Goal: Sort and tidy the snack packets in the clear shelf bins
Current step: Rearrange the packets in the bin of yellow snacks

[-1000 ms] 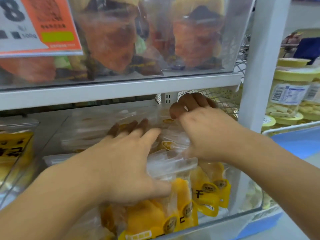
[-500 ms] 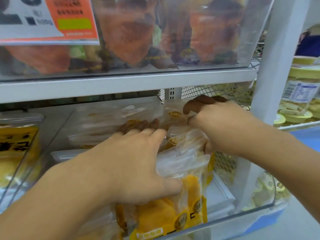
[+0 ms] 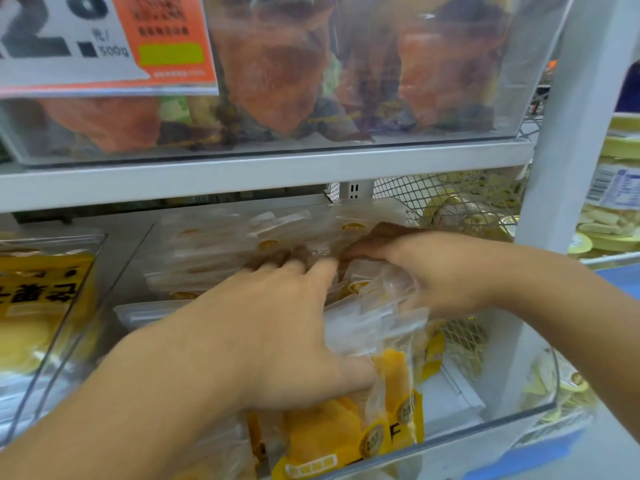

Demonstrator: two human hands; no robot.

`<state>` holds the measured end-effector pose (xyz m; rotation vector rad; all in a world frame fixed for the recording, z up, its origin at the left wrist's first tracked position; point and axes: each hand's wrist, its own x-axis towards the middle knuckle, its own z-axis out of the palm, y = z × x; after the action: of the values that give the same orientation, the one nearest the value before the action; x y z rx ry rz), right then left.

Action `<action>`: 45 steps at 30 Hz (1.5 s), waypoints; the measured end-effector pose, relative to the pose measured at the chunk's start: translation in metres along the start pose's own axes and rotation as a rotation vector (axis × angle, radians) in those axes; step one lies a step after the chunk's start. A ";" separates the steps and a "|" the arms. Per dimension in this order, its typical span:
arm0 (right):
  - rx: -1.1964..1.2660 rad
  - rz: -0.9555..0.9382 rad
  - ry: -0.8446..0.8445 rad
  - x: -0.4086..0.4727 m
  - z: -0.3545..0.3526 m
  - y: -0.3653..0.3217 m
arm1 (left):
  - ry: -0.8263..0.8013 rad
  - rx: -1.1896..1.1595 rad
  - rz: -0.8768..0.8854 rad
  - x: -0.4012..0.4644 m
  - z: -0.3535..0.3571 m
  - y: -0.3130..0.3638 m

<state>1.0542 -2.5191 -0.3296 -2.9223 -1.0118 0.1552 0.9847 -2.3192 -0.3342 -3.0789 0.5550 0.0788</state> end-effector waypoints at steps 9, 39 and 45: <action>-0.307 0.232 0.233 0.009 0.011 0.006 | -0.082 -0.011 -0.017 0.001 0.000 -0.001; 0.059 0.234 0.023 0.055 -0.005 -0.008 | 0.071 0.026 0.010 -0.006 0.004 0.005; 0.290 0.172 0.279 0.044 -0.001 0.001 | 0.015 0.033 -0.019 -0.005 0.000 0.005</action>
<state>1.0897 -2.4925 -0.3324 -2.6643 -0.6374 -0.0915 0.9781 -2.3225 -0.3336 -3.0551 0.5227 0.0456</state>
